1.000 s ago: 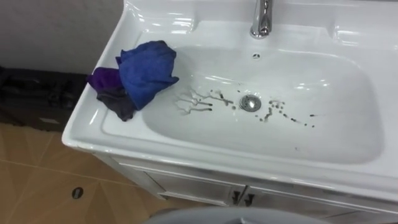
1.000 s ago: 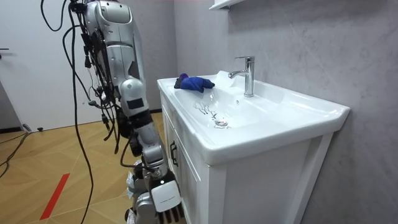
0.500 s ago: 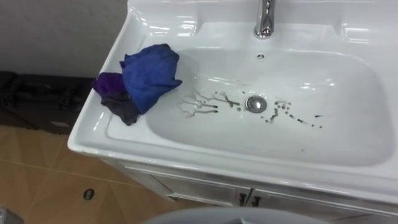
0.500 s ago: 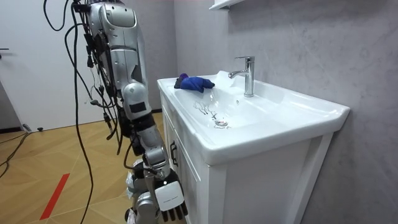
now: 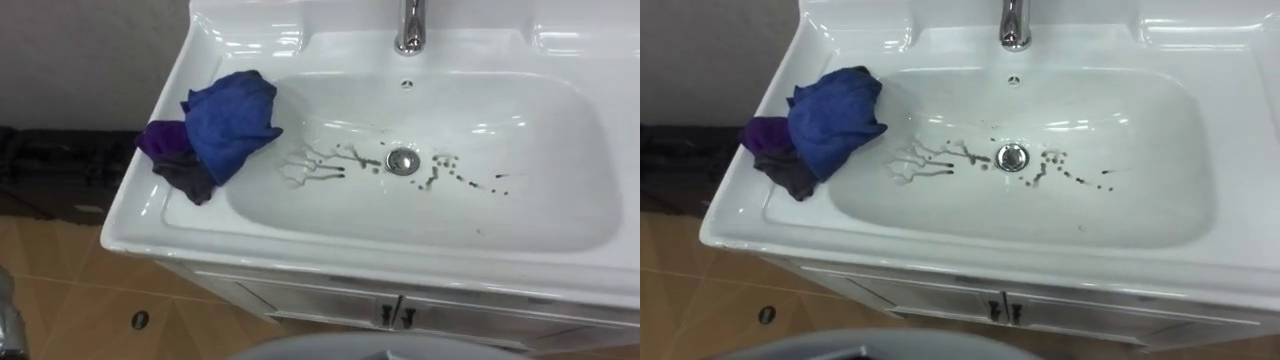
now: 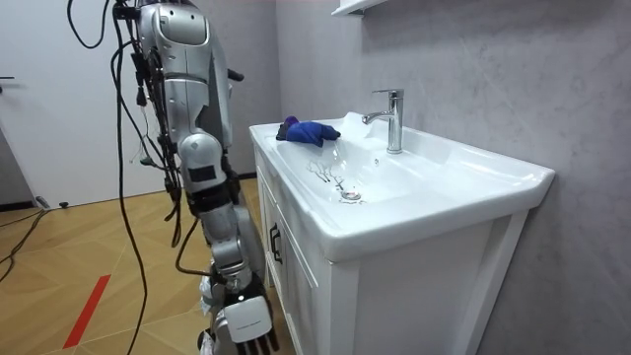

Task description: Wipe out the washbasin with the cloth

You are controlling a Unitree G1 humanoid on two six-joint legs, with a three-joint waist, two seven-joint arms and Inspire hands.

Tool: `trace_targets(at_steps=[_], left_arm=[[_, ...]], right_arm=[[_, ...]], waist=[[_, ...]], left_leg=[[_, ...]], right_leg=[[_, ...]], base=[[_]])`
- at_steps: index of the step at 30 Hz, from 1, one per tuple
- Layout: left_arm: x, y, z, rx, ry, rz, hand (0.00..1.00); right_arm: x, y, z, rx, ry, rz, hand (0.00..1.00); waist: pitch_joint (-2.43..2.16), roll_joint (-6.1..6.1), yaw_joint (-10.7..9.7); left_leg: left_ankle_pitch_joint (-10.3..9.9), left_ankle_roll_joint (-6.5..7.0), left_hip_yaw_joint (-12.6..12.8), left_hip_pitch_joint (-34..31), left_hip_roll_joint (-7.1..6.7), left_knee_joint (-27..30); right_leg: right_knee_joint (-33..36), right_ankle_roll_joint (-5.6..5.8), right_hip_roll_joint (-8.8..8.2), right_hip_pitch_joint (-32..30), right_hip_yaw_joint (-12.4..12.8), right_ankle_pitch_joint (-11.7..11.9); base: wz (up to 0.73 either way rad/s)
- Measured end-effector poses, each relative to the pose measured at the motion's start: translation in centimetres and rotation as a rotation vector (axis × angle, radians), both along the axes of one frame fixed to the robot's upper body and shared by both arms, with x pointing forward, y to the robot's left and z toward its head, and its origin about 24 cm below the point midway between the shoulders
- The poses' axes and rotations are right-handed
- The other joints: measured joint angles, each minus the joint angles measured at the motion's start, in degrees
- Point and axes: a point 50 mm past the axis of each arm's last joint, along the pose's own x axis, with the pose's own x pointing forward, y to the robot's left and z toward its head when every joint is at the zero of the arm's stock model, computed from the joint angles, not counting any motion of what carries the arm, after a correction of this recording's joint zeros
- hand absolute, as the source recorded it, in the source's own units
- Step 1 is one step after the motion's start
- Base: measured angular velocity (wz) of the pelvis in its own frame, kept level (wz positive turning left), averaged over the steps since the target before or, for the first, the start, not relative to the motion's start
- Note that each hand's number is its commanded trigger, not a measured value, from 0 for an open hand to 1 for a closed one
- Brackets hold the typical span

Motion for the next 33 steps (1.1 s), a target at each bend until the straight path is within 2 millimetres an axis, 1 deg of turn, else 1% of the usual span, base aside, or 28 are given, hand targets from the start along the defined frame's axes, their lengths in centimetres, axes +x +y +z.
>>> trace_targets(at_steps=[2,4,8,10,14,15,17,18,20,23,24,26,27,28,30,31,32,33], left_arm=[[0.3,-0.1,1.0,0.052,-0.009,-0.011,0.0],[0.7,-0.2,2.0,0.109,-0.005,-0.034,0.0],[1.6,-1.0,3.0,0.167,-0.003,-0.102,0.0],[2.3,-1.6,2.9,0.183,0.025,-0.153,0.0],[2.8,-2.1,2.6,0.186,0.048,-0.192,0.0],[2.9,-2.2,2.6,0.186,0.049,-0.198,0.0],[3.1,-2.3,2.7,0.185,0.046,-0.204,0.0],[3.1,-2.3,2.7,0.185,0.047,-0.206,0.0],[3.2,-2.3,2.7,0.185,0.046,-0.214,0.0],[3.5,-2.5,2.6,0.181,0.055,-0.238,0.0],[3.8,-2.8,2.4,0.177,0.063,-0.26,0.0],[4.1,-3.1,2.2,0.171,0.078,-0.297,0.0],[4.4,-3.5,2.2,0.168,0.08,-0.324,0.0],[4.7,-3.8,2.1,0.162,0.082,-0.352,0.0],[5.0,-4.2,1.9,0.156,0.097,-0.384,0.0],[5.1,-4.3,1.8,0.154,0.104,-0.401,0.0],[5.2,-4.3,1.8,0.153,0.107,-0.406,0.0],[5.2,-4.3,1.8,0.152,0.109,-0.411,0.0]], right_arm=[[-0.5,0.3,-0.1,0.016,0.023,-0.006,0.0],[-0.8,0.4,-0.2,0.029,0.037,-0.007,0.0],[-0.7,0.5,-0.2,0.046,0.034,0.002,0.0],[-0.7,0.5,-0.2,0.05,0.033,0.01,0.0],[-0.5,0.5,-0.2,0.058,0.033,0.025,0.0],[-0.4,0.5,-0.2,0.058,0.032,0.037,0.0],[-0.3,0.5,-0.2,0.058,0.033,0.064,0.0],[-0.2,0.5,-0.2,0.059,0.032,0.075,0.0],[0.0,0.5,-0.2,0.063,0.021,0.08,0.0],[0.0,0.6,-0.2,0.064,0.019,0.08,0.0],[0.0,0.6,-0.2,0.065,0.023,0.082,0.0],[-0.1,0.7,-0.3,0.068,0.024,0.081,0.0],[0.0,0.7,-0.3,0.07,0.022,0.081,0.0],[-0.1,0.8,-0.3,0.071,0.024,0.079,0.0],[0.1,0.9,-0.3,0.074,0.021,0.079,0.0],[0.1,0.9,-0.3,0.076,0.021,0.078,0.0],[0.1,0.9,-0.3,0.078,0.023,0.077,0.0],[0.3,1.0,-0.4,0.085,0.025,0.077,0.0]], waist=[[0.0,0.0,-0.2],[0.29,-0.21,-0.3],[0.44,-0.29,-0.6],[0.53,-0.13,-0.8],[0.52,-0.01,-1.7],[0.5,-0.08,-1.8],[0.64,-0.15,-1.8],[0.63,-0.16,-1.9],[0.68,-0.3,-2.7],[0.61,-0.41,-3.2],[0.78,-0.66,-3.2],[0.75,-0.73,-3.4],[0.81,-0.77,-3.6],[0.94,-1.09,-4.1],[0.89,-1.05,-4.7],[0.75,-0.89,-5.0],[0.74,-0.93,-5.1],[0.79,-1.06,-5.8]], left_leg=[[0.0,0.01,-0.3,0.0,-0.05,0.4],[0.0,0.01,-0.4,-0.1,-0.07,0.4],[0.0,0.01,-0.4,-0.1,-0.06,0.4],[0.0,0.01,-0.4,-0.1,0.0,0.2],[0.0,0.01,-0.2,0.1,0.11,-0.2],[0.0,0.0,-0.2,0.2,0.12,-0.2],[0.0,0.0,-0.1,0.8,0.12,-0.3],[0.0,0.0,-0.1,1.1,0.13,-0.3],[0.0,0.0,-0.2,1.1,0.09,-0.3],[0.0,0.01,-0.1,1.5,0.09,-0.4],[0.0,0.0,-0.1,1.9,0.08,-0.5],[0.0,0.0,0.6,2.4,0.14,-0.5],[0.0,0.0,0.7,2.6,0.16,-0.6],[0.0,0.0,0.8,2.8,0.16,-0.8],[0.0,-0.01,1.0,3.0,0.26,-1.4],[0.0,-0.02,1.1,3.1,0.37,-1.5],[0.0,-0.03,1.2,3.1,0.43,-1.6],[0.0,-0.04,1.4,3.3,0.59,-1.7]], right_leg=[[0.0,0.0,-0.01,-0.1,0.0,0.0],[-0.1,0.0,-0.03,-0.2,0.1,0.0],[-0.4,0.04,0.03,-0.1,0.2,0.0],[-0.9,0.1,0.23,0.1,0.3,0.1],[-0.9,0.06,0.43,0.0,0.8,0.2],[-0.9,0.06,0.45,-0.1,0.9,0.2],[-0.9,0.06,0.54,0.1,1.6,0.2],[-0.9,0.06,0.57,0.2,1.9,0.2],[-0.9,0.06,0.56,0.2,2.1,0.2],[-0.7,0.06,0.57,0.3,2.4,0.2],[-0.7,0.06,0.62,0.6,2.7,0.2],[-0.7,0.07,0.67,0.8,3.1,0.2],[-0.8,0.06,0.7,0.9,3.3,0.2],[-0.7,0.06,0.71,1.1,3.4,0.2],[-0.7,0.04,0.9,1.0,3.8,0.2],[-0.7,-0.07,1.07,0.9,4.3,0.2],[-0.7,-0.12,1.17,0.9,4.5,0.3],[-0.7,-0.21,1.36,0.8,4.8,0.4]], base=[[0.0],[-0.02],[0.0],[0.0],[-0.04],[-0.09],[-0.15],[-0.13],[-0.04],[-0.04],[-0.1],[-0.11],[-0.07],[-0.06],[-0.1],[-0.14],[-0.14],[-0.1]])
